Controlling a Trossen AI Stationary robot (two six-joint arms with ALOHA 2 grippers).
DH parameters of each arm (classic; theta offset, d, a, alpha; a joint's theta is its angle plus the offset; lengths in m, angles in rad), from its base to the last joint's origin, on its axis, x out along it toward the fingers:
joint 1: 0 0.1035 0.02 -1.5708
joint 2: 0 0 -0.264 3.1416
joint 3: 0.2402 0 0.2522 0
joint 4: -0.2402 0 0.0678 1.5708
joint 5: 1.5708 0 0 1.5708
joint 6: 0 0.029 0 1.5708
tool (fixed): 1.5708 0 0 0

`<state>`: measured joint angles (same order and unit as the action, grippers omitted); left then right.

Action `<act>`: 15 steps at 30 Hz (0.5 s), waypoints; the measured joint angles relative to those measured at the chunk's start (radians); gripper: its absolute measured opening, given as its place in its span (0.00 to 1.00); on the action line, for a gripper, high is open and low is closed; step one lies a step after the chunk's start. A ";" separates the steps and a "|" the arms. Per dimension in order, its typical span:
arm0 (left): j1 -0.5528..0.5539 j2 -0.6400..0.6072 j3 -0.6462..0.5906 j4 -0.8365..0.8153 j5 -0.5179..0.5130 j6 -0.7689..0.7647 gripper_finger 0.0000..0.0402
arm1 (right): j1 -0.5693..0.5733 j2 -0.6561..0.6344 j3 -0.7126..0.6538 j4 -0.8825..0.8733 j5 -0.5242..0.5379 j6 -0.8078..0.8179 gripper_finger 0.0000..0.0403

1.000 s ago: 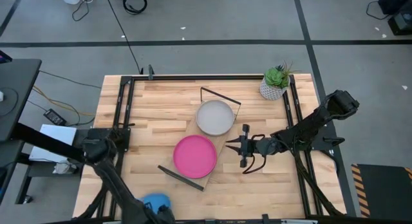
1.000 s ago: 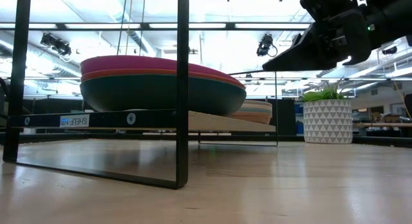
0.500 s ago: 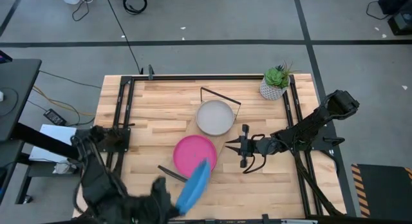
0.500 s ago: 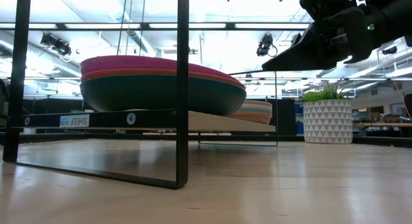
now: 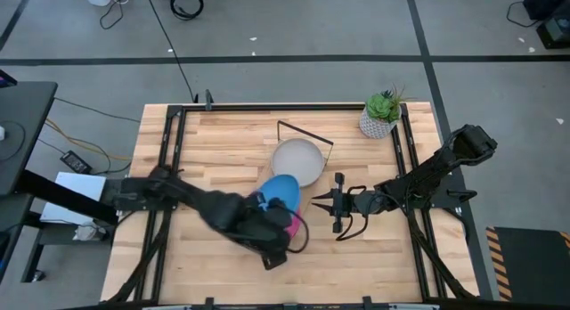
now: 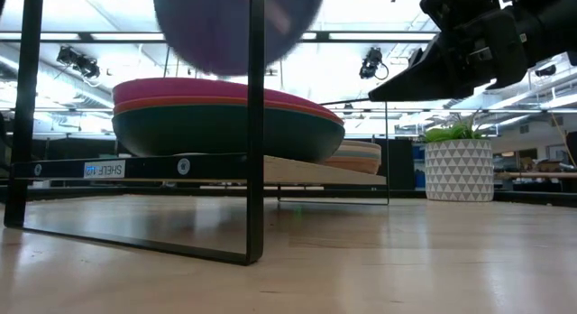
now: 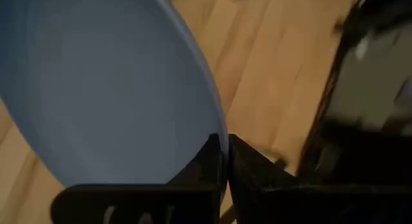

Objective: Place and stack plates onto a shelf
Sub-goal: Stack the blue plate on top of the pink plate on the shelf

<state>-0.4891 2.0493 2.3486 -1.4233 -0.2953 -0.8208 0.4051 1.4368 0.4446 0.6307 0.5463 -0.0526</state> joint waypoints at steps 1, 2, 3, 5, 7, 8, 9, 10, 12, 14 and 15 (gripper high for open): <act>0.016 0.018 0.000 -0.021 0.033 0.029 0.04 | 0.000 0.000 0.000 -0.003 0.002 -0.004 0.19; 0.027 0.036 0.000 -0.040 0.052 0.053 0.04 | 0.000 0.000 0.000 -0.003 0.004 -0.009 0.19; 0.037 0.054 0.000 -0.063 0.068 0.075 0.04 | 0.000 0.000 0.000 -0.003 0.005 -0.011 0.19; 0.052 0.091 0.000 -0.082 0.085 0.128 0.04 | 0.000 0.000 0.000 -0.007 0.006 -0.012 0.19; 0.059 0.122 0.000 -0.082 0.088 0.183 0.05 | 0.000 0.000 0.000 -0.007 0.007 -0.011 0.19; 0.062 0.134 0.000 -0.085 0.088 0.208 0.06 | 0.000 0.000 0.000 -0.007 0.007 -0.010 0.19; 0.062 0.146 0.000 -0.087 0.089 0.228 0.07 | 0.000 0.000 0.000 -0.008 0.007 -0.006 0.19; 0.061 0.158 0.000 -0.090 0.093 0.242 0.07 | 0.000 0.000 0.000 -0.008 0.006 -0.004 0.19; 0.058 0.179 0.000 -0.106 0.111 0.276 0.08 | 0.001 0.000 0.000 -0.008 0.001 0.003 0.19; 0.054 0.197 0.000 -0.125 0.146 0.289 0.09 | 0.001 0.000 0.000 -0.008 -0.006 0.013 0.19; 0.051 0.205 0.000 -0.137 0.160 0.292 0.09 | 0.001 0.000 0.000 -0.008 -0.011 0.016 0.19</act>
<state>-0.4381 2.2540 2.3486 -1.5606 -0.1355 -0.5293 0.4061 1.4368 0.4446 0.6231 0.5356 -0.0366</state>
